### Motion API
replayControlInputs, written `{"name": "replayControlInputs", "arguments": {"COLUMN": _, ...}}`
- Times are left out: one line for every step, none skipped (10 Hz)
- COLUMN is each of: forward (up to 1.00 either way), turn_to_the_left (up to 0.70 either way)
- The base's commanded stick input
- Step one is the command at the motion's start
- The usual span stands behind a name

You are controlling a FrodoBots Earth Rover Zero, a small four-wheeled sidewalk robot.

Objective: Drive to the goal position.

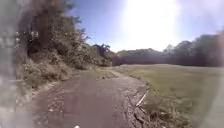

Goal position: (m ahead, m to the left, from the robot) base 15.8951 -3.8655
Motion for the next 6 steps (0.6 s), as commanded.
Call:
{"name": "replayControlInputs", "arguments": {"forward": 1.00, "turn_to_the_left": 0.00}}
{"name": "replayControlInputs", "arguments": {"forward": 1.00, "turn_to_the_left": 0.00}}
{"name": "replayControlInputs", "arguments": {"forward": 1.00, "turn_to_the_left": 0.00}}
{"name": "replayControlInputs", "arguments": {"forward": 1.00, "turn_to_the_left": 0.03}}
{"name": "replayControlInputs", "arguments": {"forward": 1.00, "turn_to_the_left": 0.06}}
{"name": "replayControlInputs", "arguments": {"forward": 1.00, "turn_to_the_left": 0.01}}
